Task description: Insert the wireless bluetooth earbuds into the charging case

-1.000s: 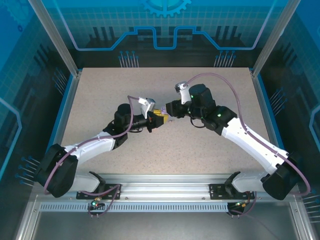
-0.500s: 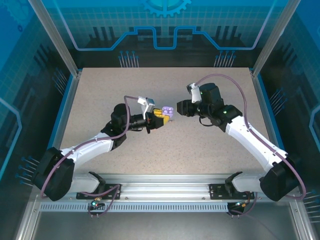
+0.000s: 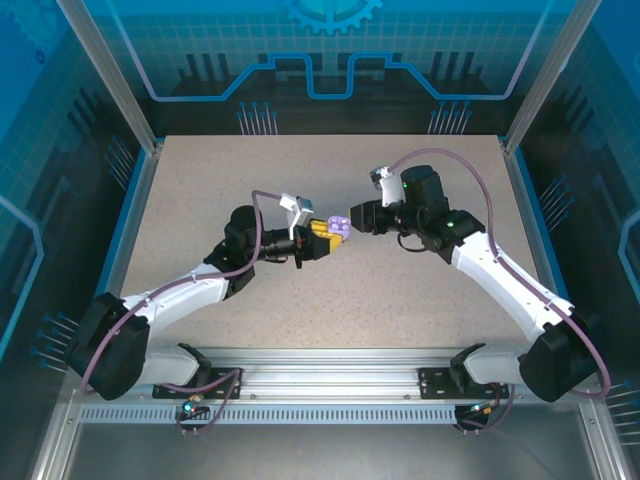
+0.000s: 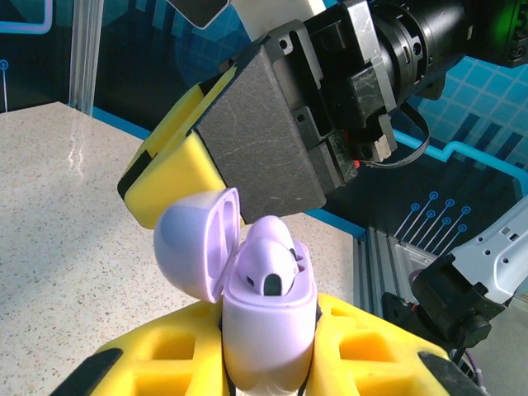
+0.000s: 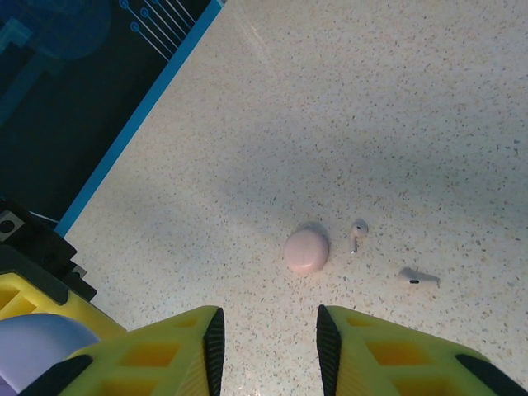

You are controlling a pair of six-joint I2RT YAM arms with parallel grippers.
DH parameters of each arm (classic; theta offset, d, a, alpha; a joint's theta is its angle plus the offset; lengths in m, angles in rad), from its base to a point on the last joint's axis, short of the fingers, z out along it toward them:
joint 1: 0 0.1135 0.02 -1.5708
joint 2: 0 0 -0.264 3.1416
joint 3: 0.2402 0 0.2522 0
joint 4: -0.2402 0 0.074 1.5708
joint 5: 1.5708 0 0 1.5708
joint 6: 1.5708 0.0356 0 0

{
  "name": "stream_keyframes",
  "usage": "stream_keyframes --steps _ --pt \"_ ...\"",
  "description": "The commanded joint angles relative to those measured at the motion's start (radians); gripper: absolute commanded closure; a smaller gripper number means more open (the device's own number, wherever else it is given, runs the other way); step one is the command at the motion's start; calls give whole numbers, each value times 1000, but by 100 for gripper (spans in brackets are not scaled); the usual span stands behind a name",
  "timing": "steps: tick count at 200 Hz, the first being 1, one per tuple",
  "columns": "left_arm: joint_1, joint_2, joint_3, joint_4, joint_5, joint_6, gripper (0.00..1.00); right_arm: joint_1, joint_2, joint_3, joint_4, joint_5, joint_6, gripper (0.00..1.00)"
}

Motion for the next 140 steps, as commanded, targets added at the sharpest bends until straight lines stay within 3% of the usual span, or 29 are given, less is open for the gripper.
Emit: stream_keyframes --steps 1,76,140 --pt "-8 22 39 -24 -29 -14 93 11 -36 -12 39 -80 -18 63" --pt "-6 27 55 -82 -116 -22 93 14 -53 -21 36 -68 -31 64" --pt "75 69 113 -284 -297 -144 96 22 -17 35 -144 212 -46 64"
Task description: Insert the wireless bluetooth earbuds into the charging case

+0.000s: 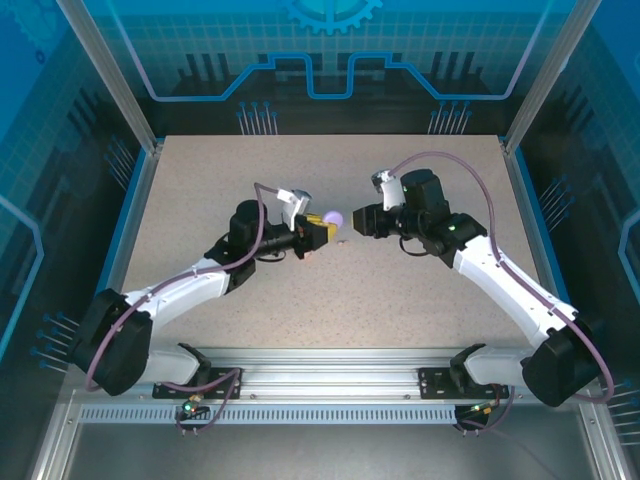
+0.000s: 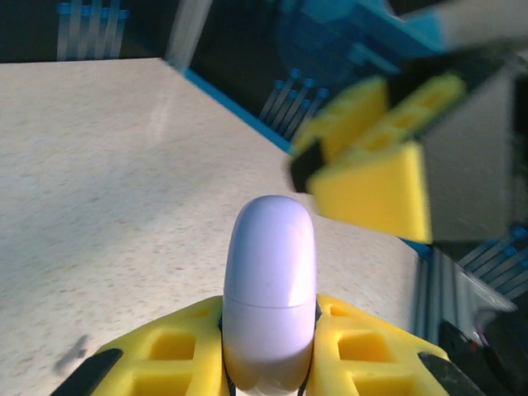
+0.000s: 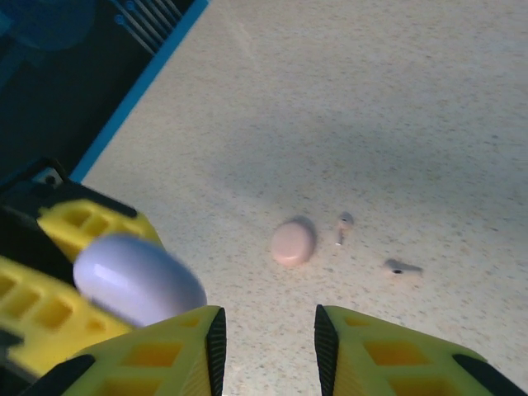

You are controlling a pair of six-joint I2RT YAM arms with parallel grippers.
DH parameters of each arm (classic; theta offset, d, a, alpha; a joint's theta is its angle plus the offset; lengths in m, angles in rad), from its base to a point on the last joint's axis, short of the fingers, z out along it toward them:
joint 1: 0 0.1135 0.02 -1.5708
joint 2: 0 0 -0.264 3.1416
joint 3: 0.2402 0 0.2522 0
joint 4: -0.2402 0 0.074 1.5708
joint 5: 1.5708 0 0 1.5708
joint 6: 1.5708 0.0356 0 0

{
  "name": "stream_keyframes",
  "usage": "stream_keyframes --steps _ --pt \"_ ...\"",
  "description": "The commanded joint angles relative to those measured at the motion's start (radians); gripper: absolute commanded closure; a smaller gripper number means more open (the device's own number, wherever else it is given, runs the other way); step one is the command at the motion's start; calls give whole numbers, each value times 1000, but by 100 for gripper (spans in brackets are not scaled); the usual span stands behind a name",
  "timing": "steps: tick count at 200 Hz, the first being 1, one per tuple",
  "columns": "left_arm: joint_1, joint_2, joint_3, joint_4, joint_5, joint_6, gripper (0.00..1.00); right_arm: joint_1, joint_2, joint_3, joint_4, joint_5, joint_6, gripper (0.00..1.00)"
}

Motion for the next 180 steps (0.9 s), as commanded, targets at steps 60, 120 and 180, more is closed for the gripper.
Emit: stream_keyframes --steps 60,120,180 --pt "132 131 159 -311 -163 -121 94 16 15 40 -114 165 -28 64" --pt "249 322 350 -521 -117 -141 91 19 21 48 -129 176 -34 63" --pt "315 524 543 -694 -71 -111 91 22 25 50 -140 178 -39 63"
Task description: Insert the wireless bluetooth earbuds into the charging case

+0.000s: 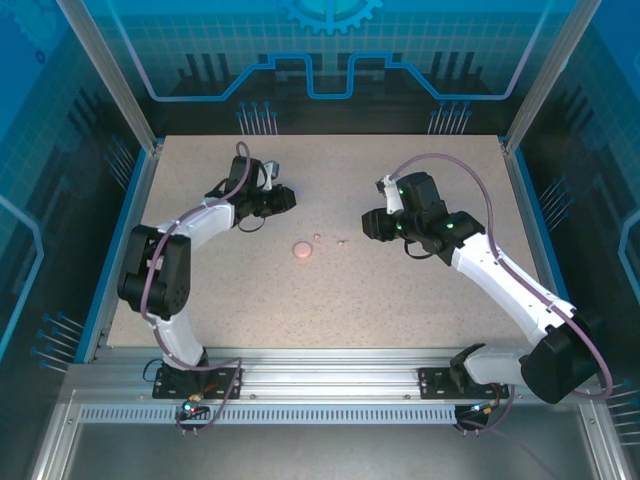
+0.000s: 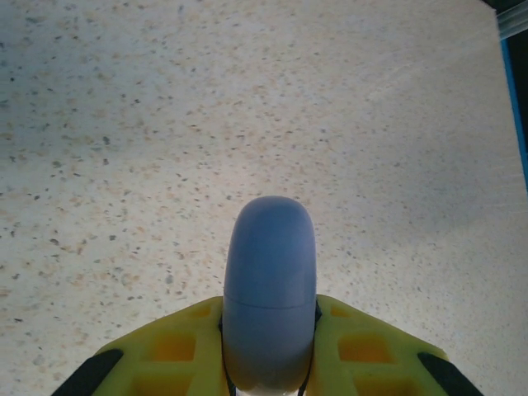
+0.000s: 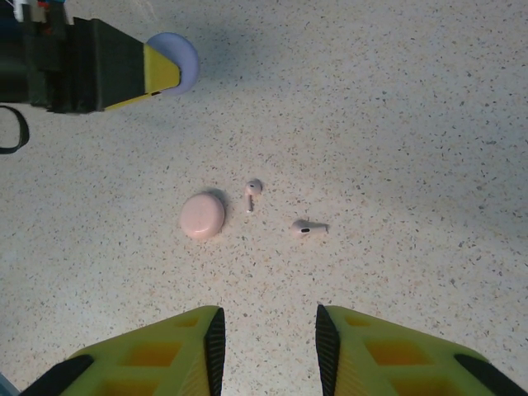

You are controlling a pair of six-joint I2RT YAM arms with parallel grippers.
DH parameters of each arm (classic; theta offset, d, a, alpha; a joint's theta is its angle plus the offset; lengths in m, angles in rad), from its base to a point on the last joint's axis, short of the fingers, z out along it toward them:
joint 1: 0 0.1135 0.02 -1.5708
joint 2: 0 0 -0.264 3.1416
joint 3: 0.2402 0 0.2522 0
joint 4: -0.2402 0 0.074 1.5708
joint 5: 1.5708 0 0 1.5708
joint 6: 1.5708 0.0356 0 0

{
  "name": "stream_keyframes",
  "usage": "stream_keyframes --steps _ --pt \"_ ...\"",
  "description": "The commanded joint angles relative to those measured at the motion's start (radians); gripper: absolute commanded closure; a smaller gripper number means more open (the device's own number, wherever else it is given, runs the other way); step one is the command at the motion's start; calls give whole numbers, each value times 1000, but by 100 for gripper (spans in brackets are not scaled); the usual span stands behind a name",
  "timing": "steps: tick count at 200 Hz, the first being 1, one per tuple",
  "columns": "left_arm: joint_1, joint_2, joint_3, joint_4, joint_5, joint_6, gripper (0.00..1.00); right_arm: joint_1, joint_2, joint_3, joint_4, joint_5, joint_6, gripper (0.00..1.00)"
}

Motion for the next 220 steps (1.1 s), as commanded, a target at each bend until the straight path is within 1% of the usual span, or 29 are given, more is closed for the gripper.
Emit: stream_keyframes --steps 1,50,104,138,156,174,194,220 --pt "19 58 70 -113 45 21 91 14 7 30 -21 11 -16 63" --pt "53 168 157 -184 71 34 91 14 9 30 -31 13 -19 63" --pt "67 272 254 -268 84 34 91 17 15 30 -31 12 -19 63" --pt "71 313 285 -308 82 32 89 15 14 30 -37 15 -21 63" --pt "72 326 297 -324 75 31 85 16 15 30 -39 18 -22 63" --pt "74 330 294 -326 64 26 79 16 17 28 -41 18 -23 63" --pt "74 330 296 -343 33 24 66 16 17 29 -44 21 -25 63" --pt "74 317 297 -362 -3 42 48 15 20 28 -47 20 -30 63"
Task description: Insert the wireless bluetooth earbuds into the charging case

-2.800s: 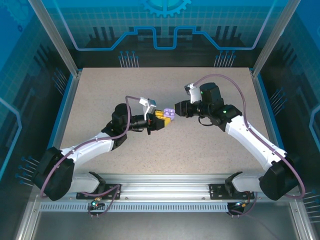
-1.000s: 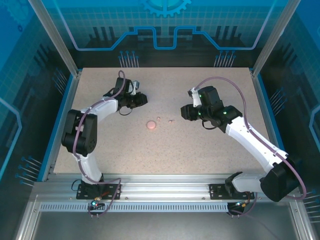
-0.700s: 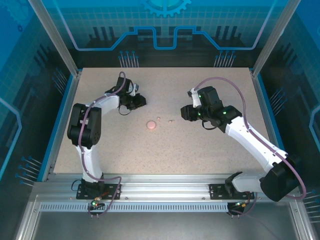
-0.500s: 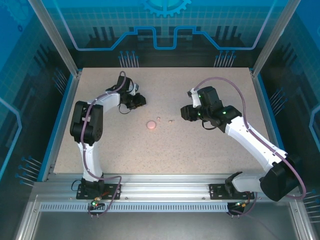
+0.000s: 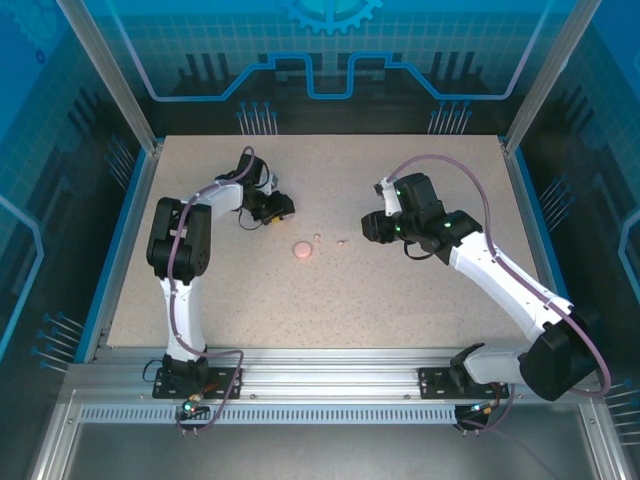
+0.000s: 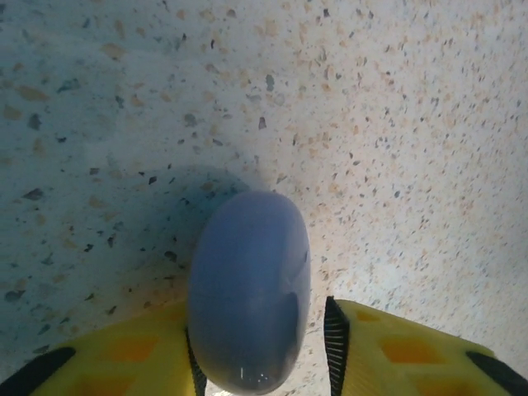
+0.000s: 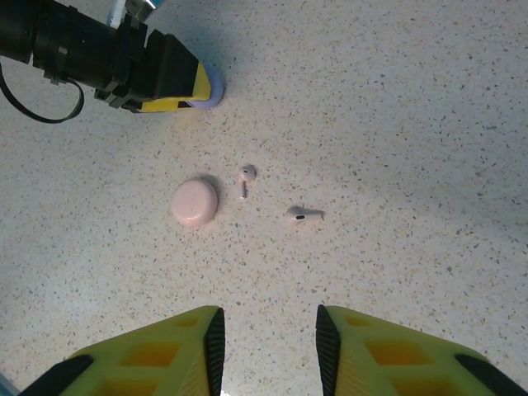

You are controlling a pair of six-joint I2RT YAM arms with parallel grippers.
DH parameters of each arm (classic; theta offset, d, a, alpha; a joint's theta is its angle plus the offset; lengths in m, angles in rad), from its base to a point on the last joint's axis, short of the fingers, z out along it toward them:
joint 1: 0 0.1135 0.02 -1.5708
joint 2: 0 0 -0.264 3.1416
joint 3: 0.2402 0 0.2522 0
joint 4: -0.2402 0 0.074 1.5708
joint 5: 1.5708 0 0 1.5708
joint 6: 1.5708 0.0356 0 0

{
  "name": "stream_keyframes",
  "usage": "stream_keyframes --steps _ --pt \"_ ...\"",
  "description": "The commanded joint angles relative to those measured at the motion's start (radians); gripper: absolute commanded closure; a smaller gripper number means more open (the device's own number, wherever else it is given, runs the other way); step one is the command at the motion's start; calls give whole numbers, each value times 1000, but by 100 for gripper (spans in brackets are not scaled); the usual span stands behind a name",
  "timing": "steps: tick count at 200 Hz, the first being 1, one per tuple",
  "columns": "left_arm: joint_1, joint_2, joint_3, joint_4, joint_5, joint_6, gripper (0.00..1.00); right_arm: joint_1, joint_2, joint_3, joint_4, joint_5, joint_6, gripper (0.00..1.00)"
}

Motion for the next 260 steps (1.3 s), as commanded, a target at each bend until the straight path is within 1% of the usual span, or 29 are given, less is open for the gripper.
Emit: stream_keyframes --steps 1,15,30,42,57,74,90,114,138,174,204,228,260 --pt "12 1 27 -57 -39 23 47 9 5 26 -20 12 -18 63" --pt "14 -18 20 -66 -77 32 40 9 9 25 -20 8 -19 63" --pt "14 -42 18 -81 -112 50 36 8 18 25 -18 -2 -19 62" --pt "14 -62 18 -96 -130 69 33 8 29 26 -17 -17 -21 62" --pt "15 -90 16 -115 -146 94 33 9 46 28 -18 -33 -22 62" --pt "14 -130 -2 -115 -134 120 34 9 71 30 -18 -57 -23 62" --pt "12 -161 -19 -109 -67 144 38 11 100 28 -6 -81 -21 62" --pt "-2 -170 -20 -122 59 183 46 10 149 20 25 -121 -7 62" --pt "-31 -161 -25 -131 124 215 53 16 193 16 53 -142 8 62" --pt "-68 -115 -31 -133 145 222 61 19 234 -6 92 -172 32 62" --pt "-97 -86 -44 -121 145 222 63 25 267 -31 137 -198 64 62" --pt "-103 -62 -42 -125 147 227 66 39 297 -36 153 -208 74 62" --pt "-105 -45 -43 -127 146 253 65 52 321 -31 160 -211 75 62"
